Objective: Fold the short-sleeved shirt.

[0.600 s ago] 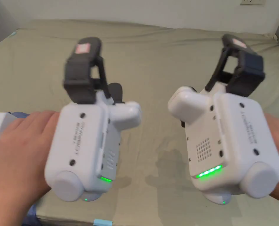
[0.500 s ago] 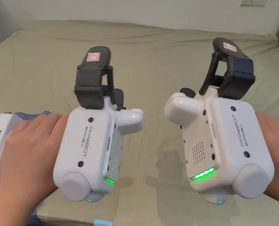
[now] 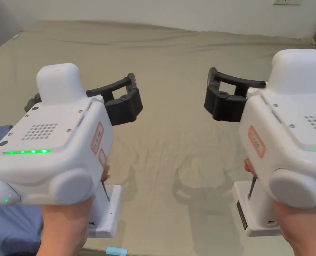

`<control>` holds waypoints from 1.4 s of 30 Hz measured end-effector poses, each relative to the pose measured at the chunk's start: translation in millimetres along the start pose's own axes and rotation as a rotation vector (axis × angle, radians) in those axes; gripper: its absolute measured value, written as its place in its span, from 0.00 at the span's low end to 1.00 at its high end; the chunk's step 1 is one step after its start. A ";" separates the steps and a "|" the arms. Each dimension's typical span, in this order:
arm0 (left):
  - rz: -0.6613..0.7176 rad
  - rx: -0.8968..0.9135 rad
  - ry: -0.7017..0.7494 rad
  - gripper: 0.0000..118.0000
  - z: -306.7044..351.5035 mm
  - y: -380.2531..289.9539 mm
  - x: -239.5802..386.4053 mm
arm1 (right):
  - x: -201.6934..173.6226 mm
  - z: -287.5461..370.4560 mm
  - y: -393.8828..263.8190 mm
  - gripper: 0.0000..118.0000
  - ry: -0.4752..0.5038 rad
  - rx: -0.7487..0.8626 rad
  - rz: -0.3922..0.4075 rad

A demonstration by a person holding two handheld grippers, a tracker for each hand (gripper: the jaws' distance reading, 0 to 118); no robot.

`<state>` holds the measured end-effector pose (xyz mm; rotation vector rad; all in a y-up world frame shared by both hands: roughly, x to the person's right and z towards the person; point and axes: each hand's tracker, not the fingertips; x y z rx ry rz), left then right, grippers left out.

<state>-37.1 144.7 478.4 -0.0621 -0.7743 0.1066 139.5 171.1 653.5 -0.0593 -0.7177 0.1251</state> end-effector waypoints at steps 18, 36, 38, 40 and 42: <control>-0.281 0.067 0.058 0.93 6.2 3.5 26.3 | -10.2 -0.1 -1.8 1.00 0.002 -0.017 0.063; -0.228 0.009 -0.012 0.00 1.3 0.6 29.6 | -9.1 4.8 -9.1 0.01 0.013 -0.031 0.079; -0.223 0.005 -0.014 0.00 0.7 0.4 29.3 | -9.2 5.7 -8.0 0.01 0.008 -0.023 0.088; -0.225 0.002 -0.012 0.00 1.0 0.2 29.9 | -9.2 5.4 -7.2 0.01 0.007 -0.020 0.089; -0.224 -0.001 -0.009 0.00 0.1 0.9 28.9 | -8.4 3.4 -7.0 0.01 0.015 -0.025 0.082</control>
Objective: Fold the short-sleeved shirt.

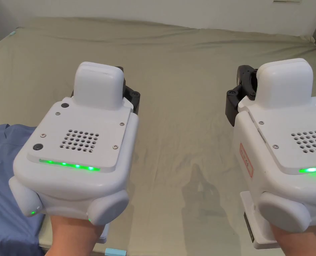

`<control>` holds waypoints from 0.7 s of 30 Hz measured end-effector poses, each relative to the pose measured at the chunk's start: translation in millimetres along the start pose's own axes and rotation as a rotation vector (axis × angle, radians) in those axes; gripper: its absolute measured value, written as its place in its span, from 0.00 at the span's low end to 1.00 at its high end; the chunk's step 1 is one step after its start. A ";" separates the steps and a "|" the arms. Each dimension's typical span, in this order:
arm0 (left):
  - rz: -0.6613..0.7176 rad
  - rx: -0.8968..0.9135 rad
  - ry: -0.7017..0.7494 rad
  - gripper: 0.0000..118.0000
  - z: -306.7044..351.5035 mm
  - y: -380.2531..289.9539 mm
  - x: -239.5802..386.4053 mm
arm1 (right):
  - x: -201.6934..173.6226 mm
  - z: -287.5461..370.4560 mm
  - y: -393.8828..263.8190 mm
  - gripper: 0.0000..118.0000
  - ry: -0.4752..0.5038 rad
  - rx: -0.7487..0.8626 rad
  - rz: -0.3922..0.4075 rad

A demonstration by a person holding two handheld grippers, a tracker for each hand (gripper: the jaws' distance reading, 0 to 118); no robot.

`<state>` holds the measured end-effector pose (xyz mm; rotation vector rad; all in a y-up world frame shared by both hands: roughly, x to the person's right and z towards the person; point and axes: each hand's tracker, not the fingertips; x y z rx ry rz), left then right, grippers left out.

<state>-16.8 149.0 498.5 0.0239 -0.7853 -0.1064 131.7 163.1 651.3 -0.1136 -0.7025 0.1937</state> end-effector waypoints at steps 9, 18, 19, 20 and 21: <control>-0.019 -0.030 0.061 0.00 5.2 -4.7 -18.5 | -14.0 -12.7 -3.5 0.01 0.058 -0.021 0.005; -0.072 -0.064 0.307 0.00 42.3 -5.5 -83.6 | -71.8 -30.7 5.8 0.01 0.275 0.009 -0.021; -0.074 -0.070 0.340 0.00 48.6 -5.1 -92.1 | -81.4 -32.3 7.1 0.01 0.306 0.012 -0.023; -0.075 -0.074 0.364 0.00 53.7 -5.0 -98.6 | -88.0 -32.6 8.1 0.01 0.331 0.014 -0.023; -0.072 -0.077 0.394 0.00 59.9 -5.5 -106.5 | -97.2 -33.0 9.2 0.01 0.362 0.016 -0.022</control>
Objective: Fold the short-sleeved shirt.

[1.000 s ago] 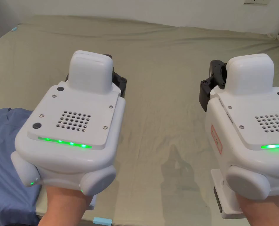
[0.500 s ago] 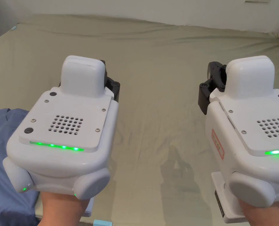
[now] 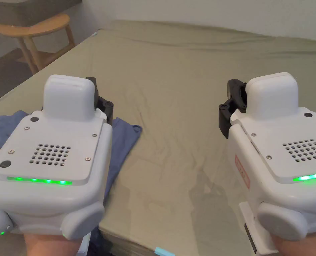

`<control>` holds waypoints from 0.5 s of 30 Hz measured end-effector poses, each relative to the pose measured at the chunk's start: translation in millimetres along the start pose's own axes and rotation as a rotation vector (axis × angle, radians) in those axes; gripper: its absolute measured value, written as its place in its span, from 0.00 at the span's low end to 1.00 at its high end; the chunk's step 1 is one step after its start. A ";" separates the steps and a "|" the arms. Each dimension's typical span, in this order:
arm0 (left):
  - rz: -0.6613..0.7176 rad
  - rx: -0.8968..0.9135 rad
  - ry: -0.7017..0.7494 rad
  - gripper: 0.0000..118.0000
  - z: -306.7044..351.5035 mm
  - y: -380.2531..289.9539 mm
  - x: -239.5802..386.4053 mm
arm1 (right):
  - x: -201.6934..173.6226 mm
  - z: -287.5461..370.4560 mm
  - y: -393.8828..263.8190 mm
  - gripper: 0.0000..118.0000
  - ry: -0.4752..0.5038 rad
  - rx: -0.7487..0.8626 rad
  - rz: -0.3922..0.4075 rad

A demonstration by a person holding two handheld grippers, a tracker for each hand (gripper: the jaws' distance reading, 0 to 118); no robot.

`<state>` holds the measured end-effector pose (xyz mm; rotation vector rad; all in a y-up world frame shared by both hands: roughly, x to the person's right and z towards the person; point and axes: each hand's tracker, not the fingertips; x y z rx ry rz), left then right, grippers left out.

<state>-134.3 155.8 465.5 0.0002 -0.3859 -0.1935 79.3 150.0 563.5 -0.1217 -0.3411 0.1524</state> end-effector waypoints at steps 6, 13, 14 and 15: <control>0.009 -0.041 0.122 0.00 14.4 -11.1 -38.5 | -51.4 -9.6 9.0 0.01 0.149 0.012 0.014; 0.036 -0.085 0.158 0.00 14.5 -24.3 -55.8 | -81.6 -7.4 17.1 0.01 0.232 0.013 0.037; 0.042 -0.091 0.151 0.00 13.3 -25.6 -56.8 | -82.5 -6.8 16.9 0.01 0.235 0.012 0.039; 0.052 -0.100 0.143 0.00 11.3 -27.5 -57.9 | -80.0 -7.1 15.8 0.01 0.238 0.009 0.040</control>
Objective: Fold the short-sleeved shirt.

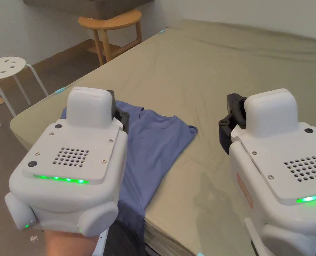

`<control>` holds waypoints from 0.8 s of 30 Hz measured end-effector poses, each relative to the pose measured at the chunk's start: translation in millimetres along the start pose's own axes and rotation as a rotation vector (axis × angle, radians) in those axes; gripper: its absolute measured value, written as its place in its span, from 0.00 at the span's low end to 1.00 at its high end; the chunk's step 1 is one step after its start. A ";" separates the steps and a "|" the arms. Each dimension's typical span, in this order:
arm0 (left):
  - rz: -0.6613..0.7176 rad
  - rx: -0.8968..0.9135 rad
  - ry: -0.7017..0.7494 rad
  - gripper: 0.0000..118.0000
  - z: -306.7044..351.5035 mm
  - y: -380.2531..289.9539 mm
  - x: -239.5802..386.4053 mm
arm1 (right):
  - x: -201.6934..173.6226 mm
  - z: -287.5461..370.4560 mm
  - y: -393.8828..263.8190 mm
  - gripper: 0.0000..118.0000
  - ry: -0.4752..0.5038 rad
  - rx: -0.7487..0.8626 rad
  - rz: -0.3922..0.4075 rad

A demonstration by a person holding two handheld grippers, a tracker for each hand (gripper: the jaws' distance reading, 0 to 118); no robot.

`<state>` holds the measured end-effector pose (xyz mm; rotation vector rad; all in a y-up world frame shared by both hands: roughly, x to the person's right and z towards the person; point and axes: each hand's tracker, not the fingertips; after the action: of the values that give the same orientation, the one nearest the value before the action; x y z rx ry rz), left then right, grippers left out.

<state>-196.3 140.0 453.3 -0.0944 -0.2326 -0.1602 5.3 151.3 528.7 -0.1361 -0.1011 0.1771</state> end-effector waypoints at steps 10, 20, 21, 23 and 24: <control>0.009 -0.204 -0.082 0.00 -58.4 -38.0 4.5 | 16.5 -8.4 -16.0 0.01 -0.026 -0.072 0.019; 0.019 -0.600 -0.229 0.00 -198.2 -122.7 22.7 | 43.3 -43.7 -42.6 0.01 -0.085 -0.190 0.036; 0.018 -0.620 -0.234 0.00 -210.5 -131.8 25.6 | 46.7 -47.9 -46.0 0.01 -0.095 -0.204 0.038; 0.000 -0.670 -0.222 0.00 -235.0 -149.4 29.4 | 52.5 -54.1 -51.2 0.01 -0.113 -0.224 0.041; -0.001 -0.703 -0.224 0.00 -247.8 -159.3 30.6 | 54.0 -57.9 -53.7 0.01 -0.118 -0.234 0.037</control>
<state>-138.8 -48.7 232.4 -0.8135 -0.3915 -0.2277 73.7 101.5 484.1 -0.3605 -0.2375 0.2105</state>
